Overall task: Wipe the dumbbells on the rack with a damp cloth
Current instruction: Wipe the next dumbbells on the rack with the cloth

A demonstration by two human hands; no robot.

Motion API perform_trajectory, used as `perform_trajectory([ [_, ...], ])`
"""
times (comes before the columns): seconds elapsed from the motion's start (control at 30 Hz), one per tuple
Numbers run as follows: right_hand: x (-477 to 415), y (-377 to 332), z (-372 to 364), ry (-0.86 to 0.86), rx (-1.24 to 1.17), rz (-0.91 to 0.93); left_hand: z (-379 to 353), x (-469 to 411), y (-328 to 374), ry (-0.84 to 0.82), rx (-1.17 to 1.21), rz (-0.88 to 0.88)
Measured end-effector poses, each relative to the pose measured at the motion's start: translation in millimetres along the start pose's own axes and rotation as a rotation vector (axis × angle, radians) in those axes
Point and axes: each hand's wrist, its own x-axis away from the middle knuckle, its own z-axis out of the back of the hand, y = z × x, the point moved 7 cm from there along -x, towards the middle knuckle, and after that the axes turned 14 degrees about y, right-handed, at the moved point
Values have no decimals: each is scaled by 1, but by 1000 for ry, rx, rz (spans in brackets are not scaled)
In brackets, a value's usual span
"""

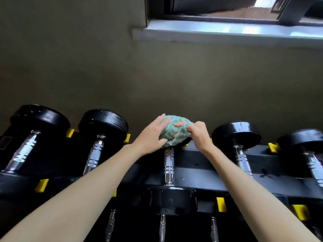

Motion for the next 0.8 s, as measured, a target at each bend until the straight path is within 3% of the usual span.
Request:
perform_trajectory([
  [0.07, -1, 10, 4, 42, -59, -95, -10, -7, 5, -45, -206, -77],
  [0.17, -3, 20, 14, 152, -160, -184, -13, -19, 20, 42, -506, -245],
  [0.27, 1, 26, 19, 155, -250, -211, -26, -25, 29, 120, -750, -437],
  [0.43, 0, 52, 35, 333, -349, -324, -36, -18, 53, 229, -828, -527],
  [0.53, 11, 69, 42, 447, -492, -463, -50, -16, 60, 139, -815, -559],
  [0.8, 32, 83, 41, 467, -730, -625, -64, -8, 69, 11, -879, -683],
])
